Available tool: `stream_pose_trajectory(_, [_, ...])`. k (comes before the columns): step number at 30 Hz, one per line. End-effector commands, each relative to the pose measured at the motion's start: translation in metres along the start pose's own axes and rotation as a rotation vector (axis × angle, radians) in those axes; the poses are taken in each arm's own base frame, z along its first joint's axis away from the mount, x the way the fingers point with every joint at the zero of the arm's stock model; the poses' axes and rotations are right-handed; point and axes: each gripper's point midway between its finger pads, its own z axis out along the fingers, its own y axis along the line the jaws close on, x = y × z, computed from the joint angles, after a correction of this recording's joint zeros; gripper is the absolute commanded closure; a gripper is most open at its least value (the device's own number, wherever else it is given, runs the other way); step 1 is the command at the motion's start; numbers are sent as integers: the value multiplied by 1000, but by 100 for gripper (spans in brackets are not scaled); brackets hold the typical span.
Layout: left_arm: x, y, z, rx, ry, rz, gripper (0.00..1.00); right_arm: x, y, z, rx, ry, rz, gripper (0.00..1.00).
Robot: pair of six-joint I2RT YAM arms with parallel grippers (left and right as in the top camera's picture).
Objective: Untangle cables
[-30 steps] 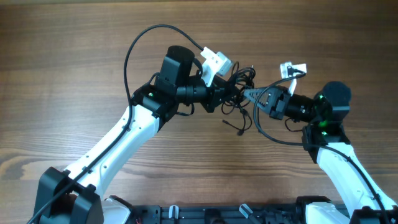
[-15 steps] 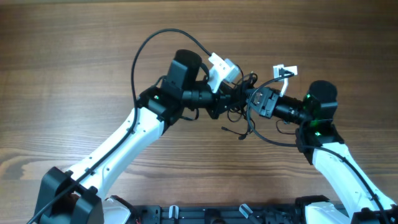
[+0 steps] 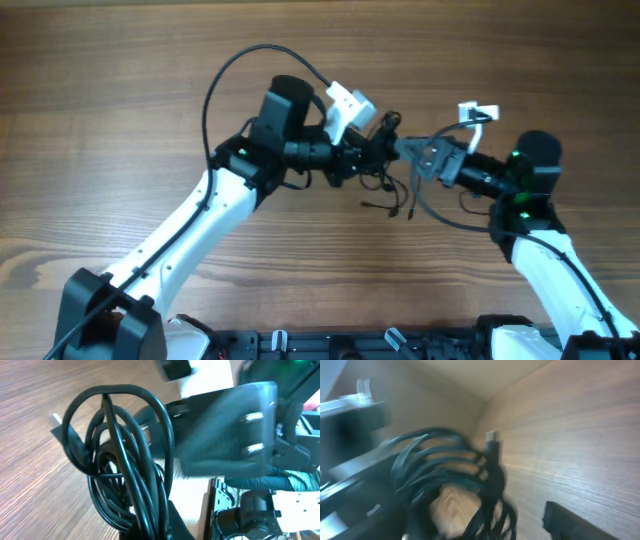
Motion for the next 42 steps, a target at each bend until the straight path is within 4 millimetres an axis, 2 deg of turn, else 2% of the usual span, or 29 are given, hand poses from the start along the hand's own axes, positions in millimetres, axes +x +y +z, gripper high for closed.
stream_pose_trajectory(1, [-7, 3, -14, 58, -24, -3, 96, 6, 32, -23, -172, 103, -75, 4])
stream_pose_trajectory(4, [-3, -13, -17, 155, -16, 65, 96, -1, 43, -27, -207, 89, -194, 5])
stream_pose_trajectory(6, [1, -22, -18, 209, -6, 109, 96, -4, 52, -27, -225, 80, -239, 21])
stream_pose_trajectory(7, [4, -23, -16, 209, 3, 123, 96, -7, 57, -27, -231, 76, -217, 33])
stream_pose_trajectory(10, [10, -20, -9, 160, 28, 132, 96, -14, 62, -22, -222, 58, -70, 37])
stream_pose_trajectory(12, [11, -13, -4, 100, 38, 136, 96, -10, 65, -20, -231, 82, 9, 38])
stream_pose_trajectory(16, [14, -4, 5, 9, 55, 153, 96, -1, 73, -14, -254, 131, 59, 39])
stream_pose_trajectory(22, [18, -11, 12, 9, 71, 168, 96, -3, 75, -4, -248, 99, 71, 39])
stream_pose_trajectory(30, [24, -26, 21, 44, 93, 187, 96, -7, 58, 10, -210, 59, 133, 45])
stream_pose_trajectory(33, [25, -29, 23, 51, 97, 191, 96, -7, 50, 13, -199, 61, 157, 56])
stream_pose_trajectory(37, [27, -29, 23, 50, 103, 185, 96, -11, 45, 13, -192, 42, 157, 79])
stream_pose_trajectory(39, [33, -28, 22, 49, 128, 161, 96, -27, 49, 2, -204, -18, 123, 89])
stream_pose_trajectory(42, [43, -28, 21, 47, 165, 124, 96, -55, 57, -18, -223, -127, 108, 89])
